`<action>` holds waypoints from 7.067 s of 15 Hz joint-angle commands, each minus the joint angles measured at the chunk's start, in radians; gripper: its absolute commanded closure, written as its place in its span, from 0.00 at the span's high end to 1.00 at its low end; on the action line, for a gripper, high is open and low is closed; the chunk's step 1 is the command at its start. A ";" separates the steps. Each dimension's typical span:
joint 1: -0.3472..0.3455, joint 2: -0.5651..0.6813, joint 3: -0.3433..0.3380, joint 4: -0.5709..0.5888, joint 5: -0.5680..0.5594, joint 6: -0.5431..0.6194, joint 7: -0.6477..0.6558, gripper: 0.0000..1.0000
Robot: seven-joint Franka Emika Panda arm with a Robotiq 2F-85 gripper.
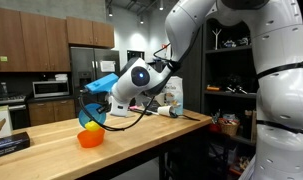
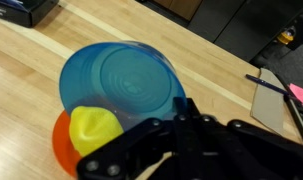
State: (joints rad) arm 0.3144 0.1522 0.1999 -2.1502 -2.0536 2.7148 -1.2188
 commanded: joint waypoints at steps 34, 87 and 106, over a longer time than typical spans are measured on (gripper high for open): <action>-0.189 0.002 -0.048 -0.072 0.552 -0.048 -0.397 0.01; -0.438 -0.005 0.159 -0.196 1.923 0.155 -1.359 0.01; -0.521 0.077 0.290 -0.158 2.116 0.113 -1.381 0.01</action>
State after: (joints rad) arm -0.1184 0.1759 0.4110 -2.3506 0.0514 2.8763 -2.5998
